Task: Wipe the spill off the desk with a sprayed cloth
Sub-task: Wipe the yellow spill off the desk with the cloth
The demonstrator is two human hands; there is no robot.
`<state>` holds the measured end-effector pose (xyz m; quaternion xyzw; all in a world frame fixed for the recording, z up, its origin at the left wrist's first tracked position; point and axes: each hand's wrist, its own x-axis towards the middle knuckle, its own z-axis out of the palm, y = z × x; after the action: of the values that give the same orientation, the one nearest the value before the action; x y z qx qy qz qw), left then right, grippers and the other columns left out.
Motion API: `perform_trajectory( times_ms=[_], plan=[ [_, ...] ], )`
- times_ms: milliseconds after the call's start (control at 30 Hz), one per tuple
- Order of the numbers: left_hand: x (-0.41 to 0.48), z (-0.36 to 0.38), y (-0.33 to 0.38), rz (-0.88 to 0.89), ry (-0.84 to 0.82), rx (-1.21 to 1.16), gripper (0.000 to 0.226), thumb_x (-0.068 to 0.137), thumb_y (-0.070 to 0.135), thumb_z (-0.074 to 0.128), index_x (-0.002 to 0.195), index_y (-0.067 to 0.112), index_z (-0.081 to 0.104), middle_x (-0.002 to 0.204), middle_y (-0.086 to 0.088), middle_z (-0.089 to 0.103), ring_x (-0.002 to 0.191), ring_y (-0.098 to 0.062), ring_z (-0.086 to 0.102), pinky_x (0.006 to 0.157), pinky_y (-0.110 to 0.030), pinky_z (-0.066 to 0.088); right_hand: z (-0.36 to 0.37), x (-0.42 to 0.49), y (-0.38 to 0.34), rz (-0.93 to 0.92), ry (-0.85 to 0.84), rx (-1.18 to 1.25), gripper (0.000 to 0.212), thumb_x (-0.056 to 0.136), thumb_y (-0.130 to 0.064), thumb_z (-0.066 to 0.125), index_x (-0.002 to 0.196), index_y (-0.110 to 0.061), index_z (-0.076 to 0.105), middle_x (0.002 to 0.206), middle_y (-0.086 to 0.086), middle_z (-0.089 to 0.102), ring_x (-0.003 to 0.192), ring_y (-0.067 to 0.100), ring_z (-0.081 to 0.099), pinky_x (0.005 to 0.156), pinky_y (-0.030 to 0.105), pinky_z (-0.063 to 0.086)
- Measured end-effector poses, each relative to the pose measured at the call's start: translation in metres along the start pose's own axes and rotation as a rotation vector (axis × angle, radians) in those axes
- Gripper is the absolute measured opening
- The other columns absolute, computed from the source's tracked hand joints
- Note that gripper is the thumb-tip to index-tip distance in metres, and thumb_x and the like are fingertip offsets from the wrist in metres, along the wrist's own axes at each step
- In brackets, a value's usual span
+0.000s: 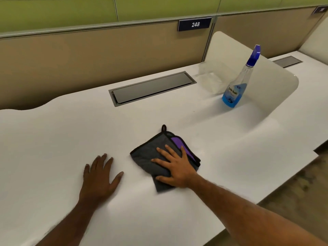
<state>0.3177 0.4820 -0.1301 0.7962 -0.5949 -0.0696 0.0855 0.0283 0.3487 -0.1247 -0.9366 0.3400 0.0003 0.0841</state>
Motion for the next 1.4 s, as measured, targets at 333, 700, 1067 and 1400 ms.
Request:
perform_trajectory(
  times_ms=[333,700,1067,1400],
  plan=[
    [-0.002,0.007,0.023,-0.078,0.041,0.019,0.082,0.088,0.072,0.016,0.14,0.017,0.046,0.152,-0.004,0.038,0.143,-0.023,0.031,0.117,-0.049,0.02,-0.031,0.024,0.113,0.635,-0.018,0.048,0.074,0.084,-0.08,0.023,0.149,-0.048,0.013,0.164,-0.006,-0.002,0.15,0.025,-0.009,0.108,0.073,-0.006],
    [-0.002,0.002,0.032,-0.138,0.009,0.016,0.087,0.086,0.073,0.01,0.14,0.015,0.047,0.151,-0.007,0.041,0.141,-0.026,0.035,0.115,-0.05,0.024,-0.005,0.026,0.03,-0.269,-0.024,-0.036,0.069,0.085,-0.076,0.034,0.148,-0.05,0.02,0.164,-0.006,0.002,0.151,0.026,-0.007,0.11,0.07,-0.008],
    [-0.02,-0.003,0.019,-0.112,0.008,0.009,0.077,0.09,0.069,0.016,0.141,0.02,0.046,0.152,-0.006,0.039,0.142,-0.022,0.033,0.116,-0.044,0.025,-0.016,0.044,0.024,0.525,0.007,0.048,0.076,0.082,-0.081,0.024,0.15,-0.047,0.015,0.164,-0.002,-0.002,0.15,0.031,-0.011,0.107,0.074,-0.007],
    [-0.042,-0.009,-0.004,-0.133,0.031,0.022,0.071,0.089,0.066,0.024,0.139,0.023,0.048,0.15,-0.005,0.041,0.138,-0.024,0.038,0.112,-0.042,0.03,0.004,0.016,-0.026,0.007,0.034,0.02,0.07,0.082,-0.078,0.033,0.146,-0.05,0.027,0.163,-0.011,0.009,0.151,0.02,0.002,0.109,0.071,0.006]
  ],
)
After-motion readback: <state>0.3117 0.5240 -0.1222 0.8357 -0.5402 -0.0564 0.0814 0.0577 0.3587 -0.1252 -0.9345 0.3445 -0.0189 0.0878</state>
